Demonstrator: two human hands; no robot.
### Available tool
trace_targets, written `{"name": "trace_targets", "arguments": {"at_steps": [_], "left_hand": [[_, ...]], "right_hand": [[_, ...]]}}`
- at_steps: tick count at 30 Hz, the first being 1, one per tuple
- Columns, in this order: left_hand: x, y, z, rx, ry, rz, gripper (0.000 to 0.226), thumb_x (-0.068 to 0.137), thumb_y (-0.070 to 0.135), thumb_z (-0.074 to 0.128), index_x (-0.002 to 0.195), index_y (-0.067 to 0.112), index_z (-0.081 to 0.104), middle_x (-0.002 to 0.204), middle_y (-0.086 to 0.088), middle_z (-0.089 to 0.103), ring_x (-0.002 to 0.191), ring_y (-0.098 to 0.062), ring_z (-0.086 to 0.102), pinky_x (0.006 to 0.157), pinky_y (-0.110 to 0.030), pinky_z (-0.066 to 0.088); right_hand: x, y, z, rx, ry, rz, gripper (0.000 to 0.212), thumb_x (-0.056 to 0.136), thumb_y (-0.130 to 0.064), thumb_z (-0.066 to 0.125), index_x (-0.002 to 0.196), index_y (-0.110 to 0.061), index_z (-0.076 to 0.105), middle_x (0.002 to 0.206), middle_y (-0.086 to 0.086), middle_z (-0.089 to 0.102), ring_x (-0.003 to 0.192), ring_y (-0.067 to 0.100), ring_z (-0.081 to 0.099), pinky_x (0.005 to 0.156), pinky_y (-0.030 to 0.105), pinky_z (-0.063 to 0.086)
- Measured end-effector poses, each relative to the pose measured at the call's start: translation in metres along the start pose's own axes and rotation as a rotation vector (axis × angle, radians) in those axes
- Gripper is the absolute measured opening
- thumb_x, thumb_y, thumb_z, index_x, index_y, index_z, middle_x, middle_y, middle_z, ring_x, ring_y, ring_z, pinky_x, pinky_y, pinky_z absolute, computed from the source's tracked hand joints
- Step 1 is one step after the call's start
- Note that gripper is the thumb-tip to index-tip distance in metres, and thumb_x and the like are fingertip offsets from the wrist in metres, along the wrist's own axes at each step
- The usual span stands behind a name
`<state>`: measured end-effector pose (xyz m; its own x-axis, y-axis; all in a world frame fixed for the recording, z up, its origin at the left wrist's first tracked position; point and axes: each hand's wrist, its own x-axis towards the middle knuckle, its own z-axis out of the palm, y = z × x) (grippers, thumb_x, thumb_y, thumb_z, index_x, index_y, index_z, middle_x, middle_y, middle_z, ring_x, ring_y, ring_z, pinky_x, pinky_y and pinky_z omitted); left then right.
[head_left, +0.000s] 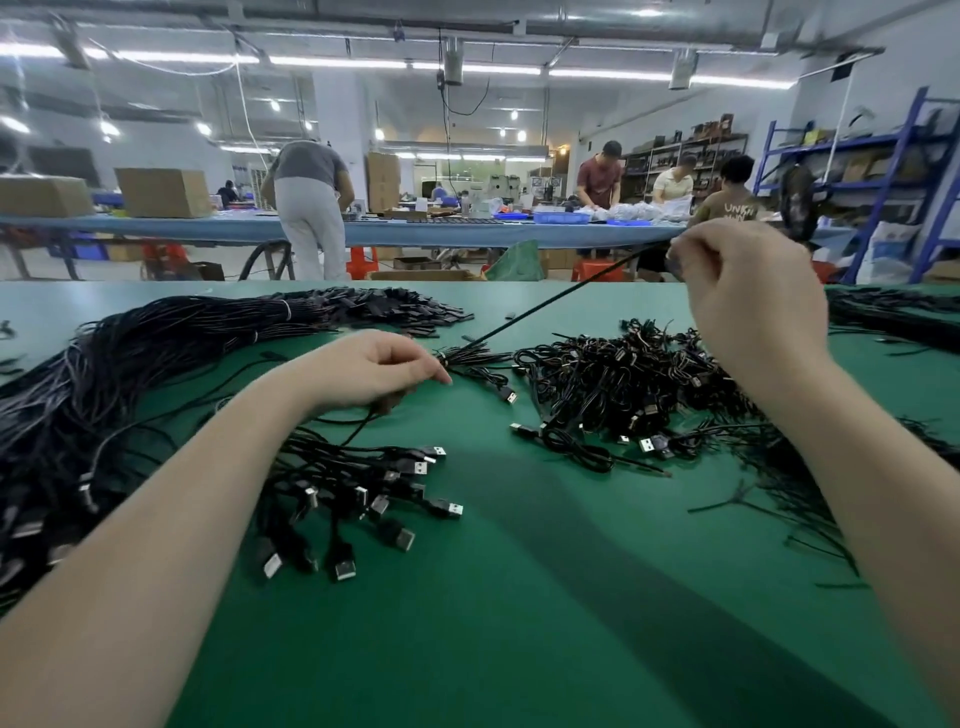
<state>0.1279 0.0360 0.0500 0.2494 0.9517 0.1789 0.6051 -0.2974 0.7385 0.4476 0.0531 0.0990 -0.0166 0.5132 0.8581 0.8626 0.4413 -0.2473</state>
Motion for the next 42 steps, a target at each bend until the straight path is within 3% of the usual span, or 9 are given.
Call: {"name": "trace_targets", "arguments": {"at_steps": [5,10,20,25,30,32,34,37,42], "left_hand": [[-0.008,-0.034,-0.005,0.450,-0.239,-0.305,0.027,0.084,0.059,0.059,0.094,0.036,0.069,0.078,0.004,0.065,0.065,-0.010,0.053,0.068,-0.024,0.046],[-0.014,-0.039,-0.021,0.312,-0.242,-0.444,0.046,0.074,0.067,0.061,0.084,0.023,0.073,0.066,0.007,0.066,0.058,-0.010,0.056,0.065,-0.024,0.043],[-0.018,0.040,-0.042,0.199,0.614,-0.028,0.049,0.096,0.054,0.039,0.069,0.020,0.060,0.066,0.003,0.057,0.063,-0.013,0.052,0.058,-0.025,0.035],[-0.015,0.063,-0.020,0.397,0.292,-0.095,0.014,0.094,0.022,0.050,0.106,0.020,0.057,0.093,0.000,0.059,0.080,-0.015,0.053,0.067,-0.029,0.040],[-0.010,0.080,0.015,0.586,-0.054,0.011,0.032,0.100,0.015,0.042,0.125,0.028,0.058,0.119,0.006,0.062,0.104,-0.017,0.059,0.094,-0.036,0.046],[-0.009,0.084,0.023,0.532,-0.102,0.113,0.028,0.098,0.015,0.046,0.114,0.029,0.064,0.098,0.017,0.067,0.091,-0.013,0.061,0.084,-0.027,0.048],[-0.008,0.087,0.026,0.418,-0.052,0.165,0.023,0.095,0.014,0.051,0.100,0.029,0.067,0.072,0.026,0.062,0.071,-0.006,0.058,0.063,-0.015,0.044],[-0.008,0.086,0.025,0.228,0.030,0.188,0.017,0.091,0.023,0.062,0.102,0.033,0.072,0.079,0.020,0.069,0.062,-0.001,0.058,0.061,-0.017,0.048],[-0.011,0.079,0.017,0.094,0.092,0.169,0.016,0.086,0.027,0.070,0.098,0.038,0.067,0.082,0.010,0.073,0.060,-0.004,0.065,0.056,-0.020,0.053]], "right_hand": [[0.001,0.000,0.000,0.056,0.026,0.112,0.028,0.100,-0.028,0.045,0.103,-0.013,0.068,0.093,0.008,0.067,0.075,0.026,0.055,0.059,0.031,0.038],[0.000,-0.002,0.002,0.060,0.012,0.149,0.028,0.100,-0.029,0.045,0.102,-0.013,0.068,0.088,0.006,0.066,0.071,0.026,0.055,0.058,0.031,0.036],[0.000,-0.002,0.000,0.163,-0.157,0.104,0.023,0.098,-0.029,0.049,0.097,-0.016,0.069,0.065,-0.007,0.057,0.048,0.012,0.043,0.047,0.026,0.032],[-0.004,-0.012,-0.004,-0.395,-0.806,0.043,0.038,0.097,-0.032,0.050,0.130,-0.013,0.055,0.109,0.007,0.065,0.098,0.027,0.061,0.085,0.038,0.051],[-0.021,-0.049,0.002,0.071,-0.692,-0.184,0.096,0.081,-0.052,0.066,0.153,-0.029,0.007,0.156,-0.004,0.023,0.142,0.017,0.022,0.113,0.034,0.018],[-0.029,-0.062,0.011,0.129,-0.654,-0.313,0.072,0.087,-0.051,0.060,0.148,-0.029,0.028,0.150,-0.008,0.037,0.135,0.009,0.034,0.114,0.029,0.024],[-0.037,-0.069,0.018,0.264,-0.661,-0.315,0.040,0.092,-0.042,0.057,0.129,-0.026,0.053,0.114,-0.010,0.063,0.094,-0.010,0.055,0.085,0.007,0.040],[-0.038,-0.068,0.020,0.384,-0.614,-0.206,0.022,0.091,-0.039,0.059,0.106,-0.023,0.059,0.072,-0.011,0.061,0.057,-0.003,0.053,0.051,0.010,0.039],[-0.028,-0.056,0.017,0.393,-0.436,-0.120,0.011,0.093,-0.034,0.059,0.091,-0.027,0.067,0.051,-0.029,0.053,0.047,-0.008,0.046,0.044,0.006,0.032]]}}
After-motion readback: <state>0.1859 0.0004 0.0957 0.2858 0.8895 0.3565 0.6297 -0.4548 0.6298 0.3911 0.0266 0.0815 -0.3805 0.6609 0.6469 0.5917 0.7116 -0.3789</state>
